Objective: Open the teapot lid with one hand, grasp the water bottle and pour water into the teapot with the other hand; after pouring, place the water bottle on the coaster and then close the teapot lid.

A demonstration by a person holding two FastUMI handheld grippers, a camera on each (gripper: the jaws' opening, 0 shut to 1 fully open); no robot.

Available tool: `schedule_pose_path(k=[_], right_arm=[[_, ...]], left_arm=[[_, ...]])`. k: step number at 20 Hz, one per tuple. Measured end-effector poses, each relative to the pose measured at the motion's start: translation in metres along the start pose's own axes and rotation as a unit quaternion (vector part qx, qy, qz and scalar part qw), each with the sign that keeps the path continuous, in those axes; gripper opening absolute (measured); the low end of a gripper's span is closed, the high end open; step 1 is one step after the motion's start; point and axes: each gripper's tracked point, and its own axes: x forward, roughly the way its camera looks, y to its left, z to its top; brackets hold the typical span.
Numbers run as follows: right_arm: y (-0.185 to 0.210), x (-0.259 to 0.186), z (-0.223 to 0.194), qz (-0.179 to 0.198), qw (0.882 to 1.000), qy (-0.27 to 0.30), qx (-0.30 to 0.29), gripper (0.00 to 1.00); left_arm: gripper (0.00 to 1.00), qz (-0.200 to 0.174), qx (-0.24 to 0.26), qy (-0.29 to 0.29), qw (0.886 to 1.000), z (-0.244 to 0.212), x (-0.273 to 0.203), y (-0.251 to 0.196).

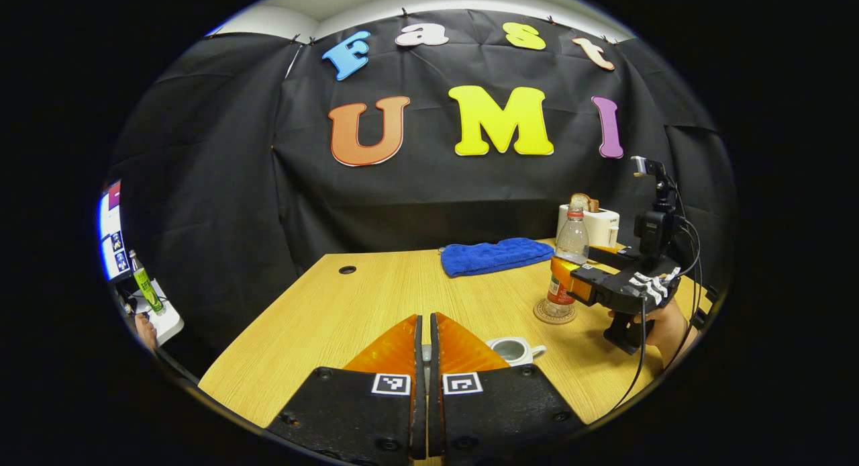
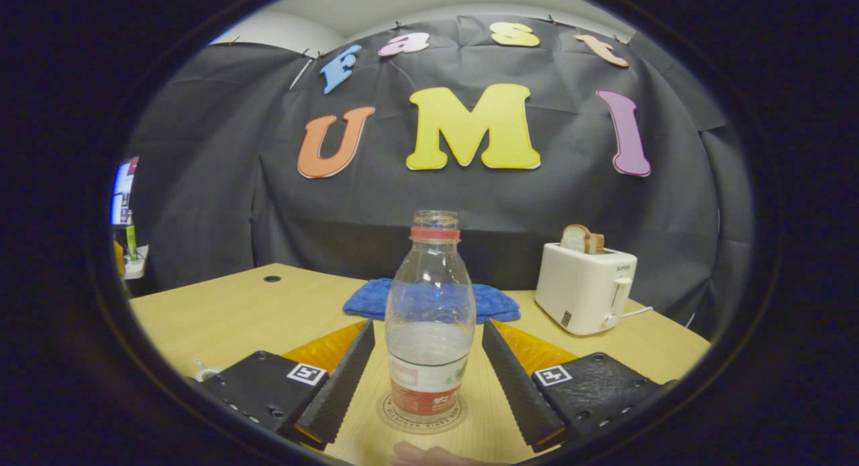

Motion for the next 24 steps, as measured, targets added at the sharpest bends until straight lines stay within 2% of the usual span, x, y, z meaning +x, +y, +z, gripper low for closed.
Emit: schedule_pose_path(k=[8,11,15,16,20,21,24], right_arm=[[-0.007,-0.05,0.01,-0.014,0.999,-0.022,-0.022,0.96],[-0.008,-0.071,0.003,-0.025,0.999,-0.014,-0.047,0.96],[0.004,-0.096,-0.016,-0.003,0.996,-0.001,-0.088,0.95],[0.006,-0.103,-0.02,0.003,0.996,-0.001,-0.09,0.99],[0.009,-0.122,-0.029,0.022,0.998,0.002,-0.055,0.95],[0.007,-0.127,-0.029,0.024,0.998,0.001,-0.054,0.99],[-0.007,-0.14,-0.023,0.011,0.998,-0.014,-0.055,0.95]], left_arm=[[0.04,-0.009,-0.011,-0.011,1.0,0.006,0.002,-0.015],[0.04,-0.035,-0.026,-0.012,0.999,0.006,0.006,-0.038],[0.04,-0.081,-0.024,-0.025,0.996,0.006,0.017,-0.075],[0.04,-0.081,-0.019,-0.021,0.996,0.002,0.021,-0.079],[0.04,-0.065,-0.001,-0.031,0.997,-0.005,0.04,-0.083],[0.04,-0.068,-0.009,-0.035,0.997,-0.006,0.045,-0.085],[0.05,-0.097,-0.062,-0.043,0.992,-0.015,0.06,-0.098]])
